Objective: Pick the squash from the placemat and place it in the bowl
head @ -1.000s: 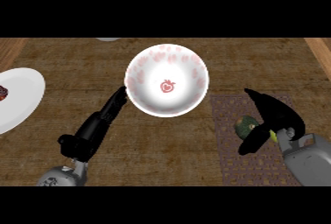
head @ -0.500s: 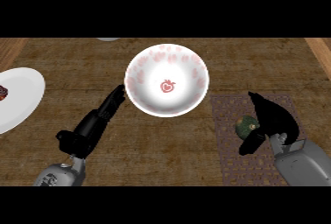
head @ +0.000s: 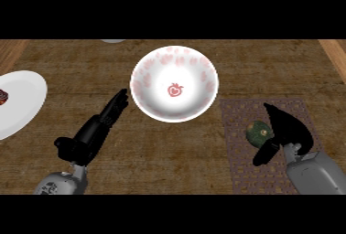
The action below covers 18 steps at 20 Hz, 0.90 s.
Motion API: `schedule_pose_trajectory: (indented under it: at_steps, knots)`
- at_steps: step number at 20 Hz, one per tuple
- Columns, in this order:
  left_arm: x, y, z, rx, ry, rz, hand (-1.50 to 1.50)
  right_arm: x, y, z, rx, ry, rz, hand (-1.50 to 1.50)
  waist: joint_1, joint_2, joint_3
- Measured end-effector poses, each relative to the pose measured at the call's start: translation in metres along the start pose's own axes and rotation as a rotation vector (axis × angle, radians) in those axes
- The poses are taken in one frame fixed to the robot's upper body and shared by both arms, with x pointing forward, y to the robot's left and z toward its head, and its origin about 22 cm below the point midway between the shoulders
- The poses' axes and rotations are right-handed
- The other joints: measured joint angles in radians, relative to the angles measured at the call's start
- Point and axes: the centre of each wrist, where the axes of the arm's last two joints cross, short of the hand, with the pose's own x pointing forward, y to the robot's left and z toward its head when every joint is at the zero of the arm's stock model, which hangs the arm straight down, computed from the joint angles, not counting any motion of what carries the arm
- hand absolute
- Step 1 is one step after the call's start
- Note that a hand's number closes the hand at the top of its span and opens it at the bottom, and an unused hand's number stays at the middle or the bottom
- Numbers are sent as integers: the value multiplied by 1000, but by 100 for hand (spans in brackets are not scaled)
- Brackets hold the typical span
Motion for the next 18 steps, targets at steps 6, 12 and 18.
schedule_pose_trajectory:
  at_steps: [6,12,18]
  knots:
    - [4,-2,-1,-6,1,2,0,-8,10,-22,3,15,-5,150,1,0,0]
    - [3,-7,-2,-5,1,-6,0,-2,10,-32,-59,-64,-7,150,2,1,0]
    - [5,-7,-4,-1,2,-4,0,0,11,-38,-122,-84,-6,150,2,0,0]
